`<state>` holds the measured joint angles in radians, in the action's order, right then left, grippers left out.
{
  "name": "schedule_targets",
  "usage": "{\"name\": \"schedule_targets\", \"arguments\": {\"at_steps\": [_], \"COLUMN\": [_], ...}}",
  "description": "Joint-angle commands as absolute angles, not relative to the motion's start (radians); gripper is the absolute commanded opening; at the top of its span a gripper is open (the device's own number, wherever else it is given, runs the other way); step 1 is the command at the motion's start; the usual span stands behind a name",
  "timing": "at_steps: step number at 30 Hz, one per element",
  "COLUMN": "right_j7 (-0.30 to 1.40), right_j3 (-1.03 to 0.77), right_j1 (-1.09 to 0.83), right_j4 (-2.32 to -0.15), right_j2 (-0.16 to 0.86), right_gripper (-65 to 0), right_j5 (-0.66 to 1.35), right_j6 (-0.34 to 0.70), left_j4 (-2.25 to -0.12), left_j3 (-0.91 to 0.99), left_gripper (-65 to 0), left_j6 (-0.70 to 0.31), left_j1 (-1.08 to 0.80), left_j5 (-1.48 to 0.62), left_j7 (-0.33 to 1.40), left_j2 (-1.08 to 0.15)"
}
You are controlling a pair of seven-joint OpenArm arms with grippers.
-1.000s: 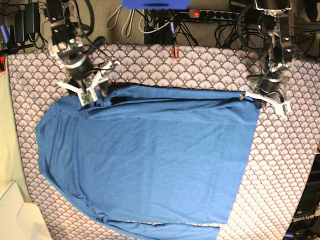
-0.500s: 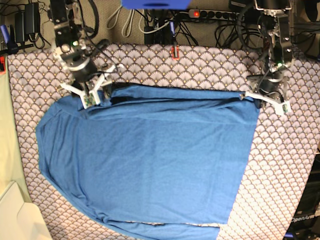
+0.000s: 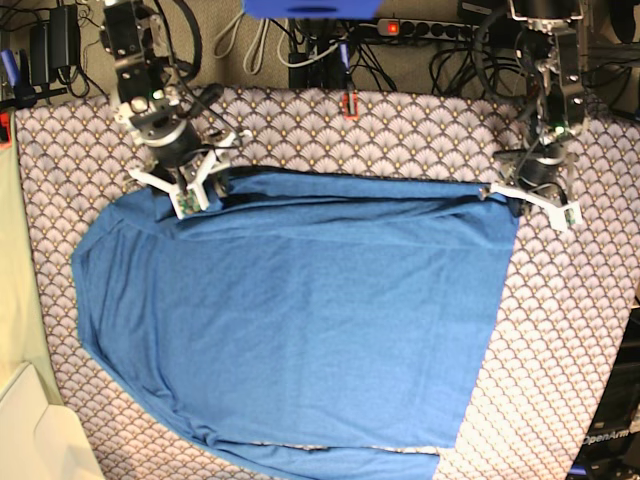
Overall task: Fold the T-shirt properly
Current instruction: 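Adjust the right gripper's hold on the shoulder edge, moving it outward, then drag the shirt with both grippers toward the robot, stretching it flat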
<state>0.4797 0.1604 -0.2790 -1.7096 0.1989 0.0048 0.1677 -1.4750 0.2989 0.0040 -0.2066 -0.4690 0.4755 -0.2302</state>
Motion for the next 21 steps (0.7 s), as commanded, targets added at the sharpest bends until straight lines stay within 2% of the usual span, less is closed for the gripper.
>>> {"name": "schedule_targets", "arguments": {"at_steps": [1, 9, 13, 18, 21], "right_j7": [0.456, 0.456, 0.456, 0.455, 0.455], "right_j3": [0.157, 0.157, 0.157, 0.157, 0.159], "right_j1": [-0.271, -0.271, -0.278, -0.303, -0.315], "right_j4": [-1.727, -1.693, -1.67, -1.684, -1.712], "right_j2": [0.203, 0.203, 0.203, 0.203, 0.202], "right_gripper": [-36.1, -37.2, -45.7, -63.2, -65.0], "right_j5": [0.007, 0.007, 0.007, 0.007, 0.007], "right_j6": [0.163, 0.163, 0.163, 0.163, 0.163], "left_j4": [-1.495, -1.495, -1.495, -1.495, -1.495], "left_j3": [0.302, 0.3, 0.3, 0.302, 0.303], "left_gripper": [-64.6, -64.6, -64.6, -64.6, -64.6], "left_j6": [0.002, 0.002, 0.002, 0.002, 0.002], "left_j1": [-0.197, -0.196, -0.196, -0.196, -0.197], "left_j5": [-0.475, -0.475, -0.475, -0.475, -0.475], "left_j7": [0.46, 0.46, 0.46, 0.46, 0.46], "left_j2": [-0.242, -0.242, -0.242, -0.242, -0.242]}}
